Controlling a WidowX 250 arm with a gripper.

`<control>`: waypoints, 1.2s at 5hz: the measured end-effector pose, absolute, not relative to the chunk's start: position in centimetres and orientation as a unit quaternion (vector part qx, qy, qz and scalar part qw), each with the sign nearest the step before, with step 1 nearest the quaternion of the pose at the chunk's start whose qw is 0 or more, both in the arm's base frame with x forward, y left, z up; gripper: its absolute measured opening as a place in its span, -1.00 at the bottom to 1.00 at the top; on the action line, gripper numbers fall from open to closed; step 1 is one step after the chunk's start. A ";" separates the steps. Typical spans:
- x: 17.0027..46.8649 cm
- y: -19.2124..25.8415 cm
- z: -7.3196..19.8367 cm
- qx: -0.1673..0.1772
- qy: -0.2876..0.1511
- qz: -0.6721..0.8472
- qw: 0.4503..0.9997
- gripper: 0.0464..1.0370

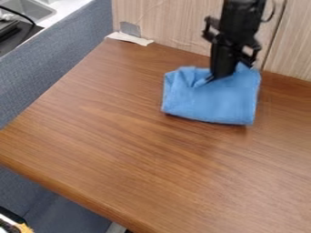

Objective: Fold the cloth from bottom left to top right

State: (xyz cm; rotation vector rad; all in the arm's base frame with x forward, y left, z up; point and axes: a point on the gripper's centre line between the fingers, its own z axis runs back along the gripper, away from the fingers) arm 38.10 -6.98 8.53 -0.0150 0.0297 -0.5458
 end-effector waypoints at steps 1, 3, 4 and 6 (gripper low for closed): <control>39.6 -6.2 6.5 0.006 0.026 -0.261 0.965 -0.97; 39.9 -5.8 5.1 0.011 0.048 -0.245 0.968 -0.65; 39.8 -5.6 5.0 0.018 0.051 -0.235 0.970 -0.15; 39.3 -5.2 5.4 0.030 0.052 -0.224 0.973 0.90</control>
